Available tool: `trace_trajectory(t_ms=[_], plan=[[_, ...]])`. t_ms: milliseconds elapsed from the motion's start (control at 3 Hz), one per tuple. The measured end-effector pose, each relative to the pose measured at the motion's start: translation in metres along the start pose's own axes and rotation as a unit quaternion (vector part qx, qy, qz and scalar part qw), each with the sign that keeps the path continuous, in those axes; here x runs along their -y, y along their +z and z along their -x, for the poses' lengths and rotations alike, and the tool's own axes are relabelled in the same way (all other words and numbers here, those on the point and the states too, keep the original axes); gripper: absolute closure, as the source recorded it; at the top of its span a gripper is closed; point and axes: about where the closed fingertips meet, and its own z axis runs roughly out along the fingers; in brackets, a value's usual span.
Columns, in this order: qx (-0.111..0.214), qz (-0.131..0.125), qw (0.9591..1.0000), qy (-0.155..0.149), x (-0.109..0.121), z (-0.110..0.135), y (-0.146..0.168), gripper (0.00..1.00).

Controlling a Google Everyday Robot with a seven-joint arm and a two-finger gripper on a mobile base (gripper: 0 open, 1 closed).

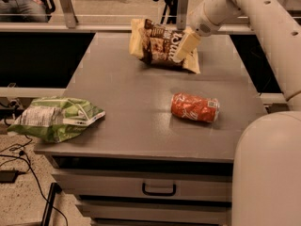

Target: Move brown chip bag near green jalapeno chip bag

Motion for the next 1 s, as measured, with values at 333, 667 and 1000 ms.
trace_trajectory(t_ms=[333,667,1000], plan=[[0.016,0.027,0.9994,0.015,-0.015,-0.003,0.032,0.13],[0.022,0.052,0.9979,0.031,-0.035,-0.009,0.057,0.44],[0.020,0.055,0.9978,0.030,-0.038,-0.009,0.059,0.67]])
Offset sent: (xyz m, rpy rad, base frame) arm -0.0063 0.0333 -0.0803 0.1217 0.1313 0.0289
